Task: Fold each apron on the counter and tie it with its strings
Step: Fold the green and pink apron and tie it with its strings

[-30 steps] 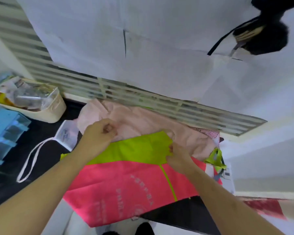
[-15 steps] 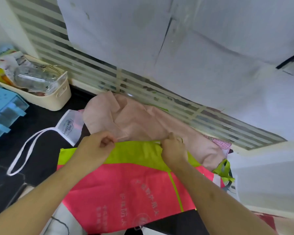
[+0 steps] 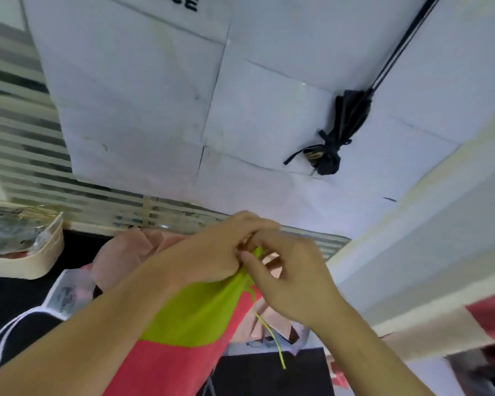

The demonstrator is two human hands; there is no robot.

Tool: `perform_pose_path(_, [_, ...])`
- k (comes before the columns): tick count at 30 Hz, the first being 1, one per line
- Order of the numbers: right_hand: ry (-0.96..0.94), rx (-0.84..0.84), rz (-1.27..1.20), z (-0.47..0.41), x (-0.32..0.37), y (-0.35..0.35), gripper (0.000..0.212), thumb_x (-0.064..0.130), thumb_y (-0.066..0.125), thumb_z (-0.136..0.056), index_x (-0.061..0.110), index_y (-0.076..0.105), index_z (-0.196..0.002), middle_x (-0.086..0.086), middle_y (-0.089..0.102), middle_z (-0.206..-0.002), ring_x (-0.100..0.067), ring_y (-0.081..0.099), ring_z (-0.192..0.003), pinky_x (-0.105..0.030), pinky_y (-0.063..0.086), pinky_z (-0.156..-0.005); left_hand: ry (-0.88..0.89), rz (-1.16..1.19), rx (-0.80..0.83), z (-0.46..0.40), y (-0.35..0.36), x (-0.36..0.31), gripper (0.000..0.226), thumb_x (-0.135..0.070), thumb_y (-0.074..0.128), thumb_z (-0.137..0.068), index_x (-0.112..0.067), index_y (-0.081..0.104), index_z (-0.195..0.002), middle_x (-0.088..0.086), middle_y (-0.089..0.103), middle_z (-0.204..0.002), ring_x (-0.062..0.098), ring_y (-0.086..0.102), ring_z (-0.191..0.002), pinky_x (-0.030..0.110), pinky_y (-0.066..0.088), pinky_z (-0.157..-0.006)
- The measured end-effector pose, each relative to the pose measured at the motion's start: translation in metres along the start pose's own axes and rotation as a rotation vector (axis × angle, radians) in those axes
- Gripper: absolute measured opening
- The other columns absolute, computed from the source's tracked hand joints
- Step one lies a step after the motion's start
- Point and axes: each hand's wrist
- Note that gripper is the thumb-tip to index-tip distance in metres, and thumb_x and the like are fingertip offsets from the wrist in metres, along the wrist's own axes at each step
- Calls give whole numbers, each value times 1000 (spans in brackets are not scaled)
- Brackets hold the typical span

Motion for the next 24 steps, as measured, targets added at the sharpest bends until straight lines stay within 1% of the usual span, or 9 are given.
perform_pose_path(3, [-31, -37, 77, 4, 2, -44, 32, 8, 64, -88, 30, 68, -112, 13, 73, -97, -8, 70, -92, -23, 55, -81, -134, 294, -249, 11, -13, -29, 38, -51, 63, -93, -49, 50, -128, -16, 57, -129, 1, 66, -108, 33, 53, -100])
perform_pose_path(6, [38, -142, 185, 6, -6, -70, 29, 12, 70, -91, 41, 69, -93, 15, 71, -81, -9, 68, -78, -27, 55, -75, -141, 275, -22, 34, -14, -51, 45, -74, 71, -78, -53, 61, -116, -32, 65, -116, -10, 63, -108, 24, 51, -97])
perform_pose_path(9, [150, -183, 22, 1, -5, -81, 29, 14, 63, -95, 36, 69, -78, 13, 71, -73, -13, 71, -73, -42, 58, -73, -76, 52, -17, 39, -7, -68, 25, -55, 77, -88, -43, 70, -109, -30, 70, -95, -8, 66, -86, 21, 50, -78])
perform_pose_path(11, [148, -159, -151, -5, 6, -84, 25, 14, 57, -95, 30, 76, -93, 9, 76, -85, -16, 73, -82, -48, 59, -77, -114, 244, -6, 31, -11, -84, 25, -49, 73, -93, -26, 73, -104, -7, 67, -78, 13, 61, -72, 32, 47, -70])
perform_pose_path(13, [128, -136, -313, -13, 22, -84, 33, 17, 54, -88, 30, 76, -109, 9, 75, -90, -18, 71, -84, -49, 59, -82, -150, 267, -25, 24, -18, -99, 39, -41, 69, -99, -11, 59, -76, 5, 39, -63, 20, 37, -58, 34, 31, -56])
perform_pose_path(15, [109, -91, -421, -19, 34, -84, 40, 19, 54, -83, 30, 72, -118, 10, 72, -89, -16, 67, -88, -46, 54, -87, -223, 246, -75, 20, -22, -110, 42, -29, 67, -101, -18, 51, -64, -3, 32, -56, 17, 31, -50, 30, 25, -51])
perform_pose_path(17, [101, -10, -532, -21, 42, -85, 41, 23, 58, -85, 29, 70, -124, 2, 73, -106, -22, 66, -102, -49, 52, -96, -251, 307, -90, 21, -27, -123, 30, -24, 65, -102, -24, 65, -72, -4, 48, -51, 19, 48, -46, 28, 37, -51])
perform_pose_path(21, [8, 118, -452, -15, 52, -82, 49, 30, 64, -93, 30, 61, -142, 11, 66, -133, -7, 59, -127, -40, 46, -113, -226, 395, -95, 21, -33, -134, 40, -6, 56, -99, -25, 75, -70, -1, 75, -66, 25, 77, -67, 29, 56, -59])
perform_pose_path(24, [-128, 132, -382, -9, 54, -87, 54, 10, 64, -99, 26, 53, -150, 12, 60, -143, -4, 52, -136, -29, 42, -115, -195, 480, -175, 19, -26, -131, 41, 11, 53, -93, -21, 76, -79, -10, 78, -78, 23, 77, -92, 15, 55, -63])
Point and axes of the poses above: each hand's wrist, its own z-axis away from the middle knuckle, its own y-axis out of the palm, x = y × z
